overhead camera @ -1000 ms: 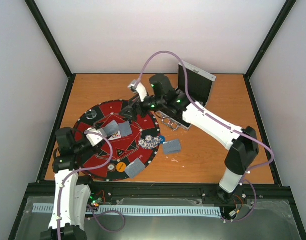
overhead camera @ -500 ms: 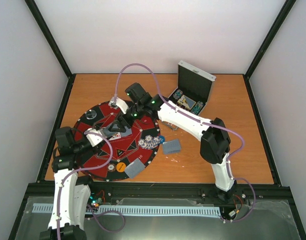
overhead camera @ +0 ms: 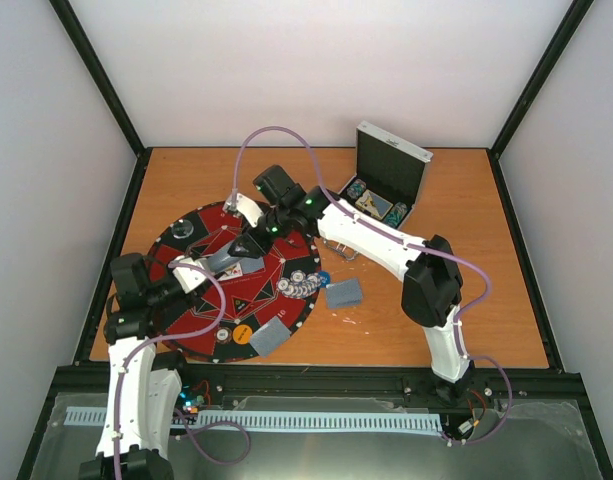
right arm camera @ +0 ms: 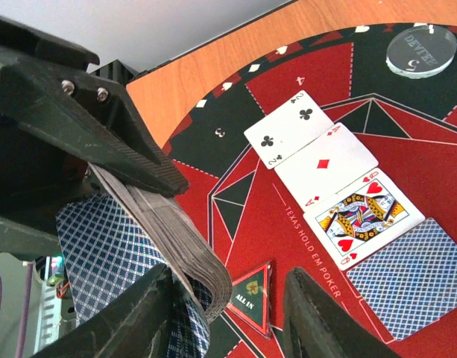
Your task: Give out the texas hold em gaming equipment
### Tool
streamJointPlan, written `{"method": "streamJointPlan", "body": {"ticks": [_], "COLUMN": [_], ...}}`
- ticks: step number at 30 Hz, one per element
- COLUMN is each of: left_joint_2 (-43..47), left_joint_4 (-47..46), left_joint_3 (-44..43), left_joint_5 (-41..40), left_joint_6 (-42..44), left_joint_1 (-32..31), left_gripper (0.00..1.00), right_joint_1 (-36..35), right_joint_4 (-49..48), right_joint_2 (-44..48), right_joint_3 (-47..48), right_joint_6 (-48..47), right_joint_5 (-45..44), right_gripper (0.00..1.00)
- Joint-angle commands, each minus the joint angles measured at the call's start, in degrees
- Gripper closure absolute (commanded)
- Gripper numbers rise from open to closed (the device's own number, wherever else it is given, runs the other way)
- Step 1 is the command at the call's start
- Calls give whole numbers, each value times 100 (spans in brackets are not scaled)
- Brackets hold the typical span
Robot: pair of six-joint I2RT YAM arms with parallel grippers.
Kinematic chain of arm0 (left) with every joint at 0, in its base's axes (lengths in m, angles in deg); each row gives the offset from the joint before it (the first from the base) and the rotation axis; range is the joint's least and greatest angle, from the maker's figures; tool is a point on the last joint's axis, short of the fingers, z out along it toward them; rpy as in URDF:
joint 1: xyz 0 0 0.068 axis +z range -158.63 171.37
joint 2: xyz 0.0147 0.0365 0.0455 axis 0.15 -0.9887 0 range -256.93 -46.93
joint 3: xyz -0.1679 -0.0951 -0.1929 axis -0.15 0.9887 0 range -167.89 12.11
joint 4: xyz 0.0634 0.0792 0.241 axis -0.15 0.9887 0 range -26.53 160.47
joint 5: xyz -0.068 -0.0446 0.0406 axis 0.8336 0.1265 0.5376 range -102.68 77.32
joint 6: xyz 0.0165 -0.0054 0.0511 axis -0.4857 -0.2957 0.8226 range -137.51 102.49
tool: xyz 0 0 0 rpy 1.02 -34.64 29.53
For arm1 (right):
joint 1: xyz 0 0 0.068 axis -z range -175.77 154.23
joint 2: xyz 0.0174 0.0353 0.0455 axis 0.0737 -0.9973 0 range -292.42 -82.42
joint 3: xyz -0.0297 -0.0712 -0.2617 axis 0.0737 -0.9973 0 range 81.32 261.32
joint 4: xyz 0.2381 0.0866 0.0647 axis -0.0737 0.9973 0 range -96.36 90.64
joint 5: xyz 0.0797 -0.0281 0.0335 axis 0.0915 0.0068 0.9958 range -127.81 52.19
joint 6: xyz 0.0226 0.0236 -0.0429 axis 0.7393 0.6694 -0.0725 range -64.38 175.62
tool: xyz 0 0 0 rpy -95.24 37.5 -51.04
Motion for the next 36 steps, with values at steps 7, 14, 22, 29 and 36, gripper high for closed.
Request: {"method": "streamJointPlan", "body": {"ticks": [7, 14, 22, 29, 36], "left_joint_2": [98, 77, 71, 66, 19], "left_joint_4": [-155, -159, -165, -378, -975], "left_joint_3": [-114, -105, -70, 63, 245], "left_joint_5": [174, 150, 69, -242, -896], "left_joint_6": [54, 38, -8, -353, -1352], "left_joint_1": [-18, -18, -18, -18, -18], "left_gripper": [60, 60, 60, 60, 60], "right_joint_1": [37, 36, 42, 104, 596], "right_joint_4": [383, 505, 791, 903, -435], "right_joint_2": [212, 266, 347, 591, 1148], "right_joint_3": [390, 463, 555, 676, 246], "right_joint_6": [-99, -133, -263, -302, 941], "right_joint_5": [-244, -270, -538, -684, -198], "right_gripper": [67, 86, 97, 97, 97]}}
